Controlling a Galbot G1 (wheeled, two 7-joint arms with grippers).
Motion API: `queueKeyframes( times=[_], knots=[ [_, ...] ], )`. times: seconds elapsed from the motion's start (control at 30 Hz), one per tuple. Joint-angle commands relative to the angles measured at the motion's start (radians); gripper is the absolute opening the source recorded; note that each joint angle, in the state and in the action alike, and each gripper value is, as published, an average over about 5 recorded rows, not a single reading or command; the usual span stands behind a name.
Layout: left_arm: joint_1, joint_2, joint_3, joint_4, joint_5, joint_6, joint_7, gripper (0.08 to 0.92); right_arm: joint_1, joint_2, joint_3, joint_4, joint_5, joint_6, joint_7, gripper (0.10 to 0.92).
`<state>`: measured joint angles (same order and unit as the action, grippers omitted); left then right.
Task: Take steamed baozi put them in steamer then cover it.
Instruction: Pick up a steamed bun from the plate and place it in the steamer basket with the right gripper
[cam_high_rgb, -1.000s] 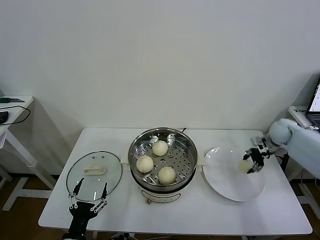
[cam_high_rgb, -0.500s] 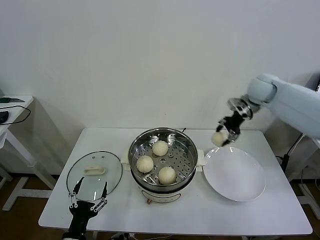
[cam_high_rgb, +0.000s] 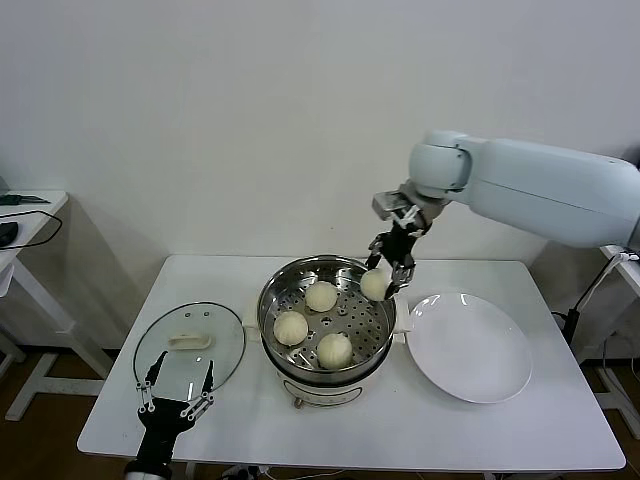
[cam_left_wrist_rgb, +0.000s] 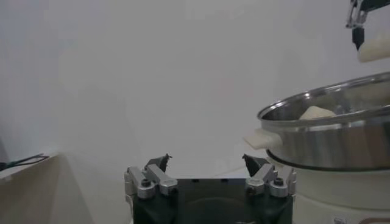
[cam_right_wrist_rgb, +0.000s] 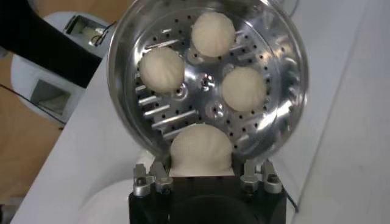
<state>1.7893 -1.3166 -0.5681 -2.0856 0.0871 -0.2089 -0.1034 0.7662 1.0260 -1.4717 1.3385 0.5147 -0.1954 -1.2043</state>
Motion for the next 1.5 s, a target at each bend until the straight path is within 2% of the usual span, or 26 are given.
queueKeyframes(
  times=[0.03,1.07,1.17,1.4,1.5],
  knots=[
    [-0.002,0.0,0.0,0.001,-0.001,-0.002,-0.001,0.823,-0.016,0.099,-0.058,0.02,-0.015,-0.039,0.059,0.653],
    [0.0,0.011,0.003,0.007,-0.003,-0.011,-0.008,0.823,-0.145,0.127,-0.05,-0.044,-0.139,-0.05,0.085,0.648],
    [0.0,0.01,0.0,0.006,-0.003,-0.008,-0.009,0.823,-0.156,0.124,-0.039,-0.045,-0.137,-0.051,0.095,0.667],
    [0.0,0.007,-0.003,0.005,-0.001,-0.004,-0.011,0.823,-0.16,0.101,0.0,-0.015,-0.111,-0.051,0.113,0.804],
    [0.0,0.007,-0.003,0.003,0.0,-0.002,-0.011,0.823,-0.146,0.078,0.028,0.008,-0.092,-0.049,0.121,0.82]
  ],
)
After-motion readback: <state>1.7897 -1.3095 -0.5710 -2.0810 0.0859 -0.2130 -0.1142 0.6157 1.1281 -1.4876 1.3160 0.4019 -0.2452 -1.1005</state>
